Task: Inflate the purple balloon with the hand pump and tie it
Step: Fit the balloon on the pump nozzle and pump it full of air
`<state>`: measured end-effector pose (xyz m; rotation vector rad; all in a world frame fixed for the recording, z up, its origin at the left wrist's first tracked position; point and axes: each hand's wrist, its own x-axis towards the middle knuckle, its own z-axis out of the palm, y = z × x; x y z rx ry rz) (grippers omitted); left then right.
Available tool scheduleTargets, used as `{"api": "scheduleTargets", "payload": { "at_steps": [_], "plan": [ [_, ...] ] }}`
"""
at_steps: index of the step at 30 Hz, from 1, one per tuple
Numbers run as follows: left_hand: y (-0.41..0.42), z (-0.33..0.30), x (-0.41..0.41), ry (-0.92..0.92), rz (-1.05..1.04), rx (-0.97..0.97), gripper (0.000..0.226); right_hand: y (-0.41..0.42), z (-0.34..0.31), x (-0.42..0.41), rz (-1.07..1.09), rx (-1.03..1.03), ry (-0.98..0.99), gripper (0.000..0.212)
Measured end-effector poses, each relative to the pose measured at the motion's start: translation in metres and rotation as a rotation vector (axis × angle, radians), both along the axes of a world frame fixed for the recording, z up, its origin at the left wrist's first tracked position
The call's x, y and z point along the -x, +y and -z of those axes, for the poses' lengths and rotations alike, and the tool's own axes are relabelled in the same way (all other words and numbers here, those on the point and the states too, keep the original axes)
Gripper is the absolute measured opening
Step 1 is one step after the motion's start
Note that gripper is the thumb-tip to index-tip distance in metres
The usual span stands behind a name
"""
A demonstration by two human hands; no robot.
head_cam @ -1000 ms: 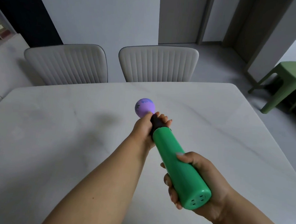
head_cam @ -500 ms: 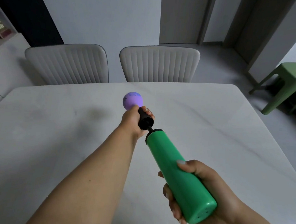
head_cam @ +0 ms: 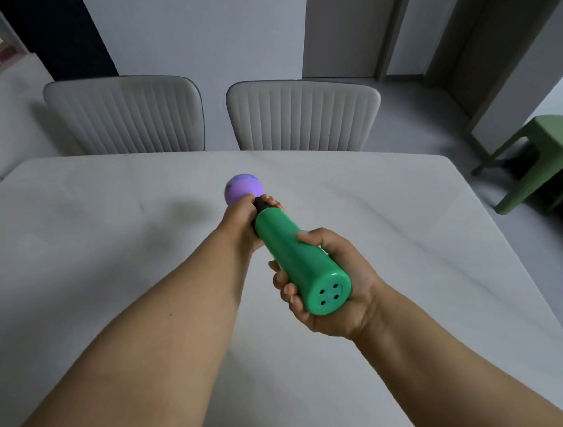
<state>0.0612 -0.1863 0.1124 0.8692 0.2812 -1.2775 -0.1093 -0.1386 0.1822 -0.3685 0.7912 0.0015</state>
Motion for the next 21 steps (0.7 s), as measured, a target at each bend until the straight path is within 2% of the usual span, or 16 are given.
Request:
{"api": "scheduleTargets", "payload": {
  "at_steps": [7,17,21],
  "plan": [
    [-0.004,-0.011,-0.013,-0.125,-0.018,-0.027,0.038,0.016,-0.003,0.008,0.003,-0.028,-0.041,0.038],
    [0.001,0.006,-0.010,0.055,-0.023,0.044,0.034,0.026,-0.012,0.031,-0.038,-0.108,-0.134,0.035],
    [-0.004,0.009,0.006,0.162,0.008,0.063,0.033,0.013,-0.008,0.014,0.016,-0.121,-0.088,0.036]
  ]
}}
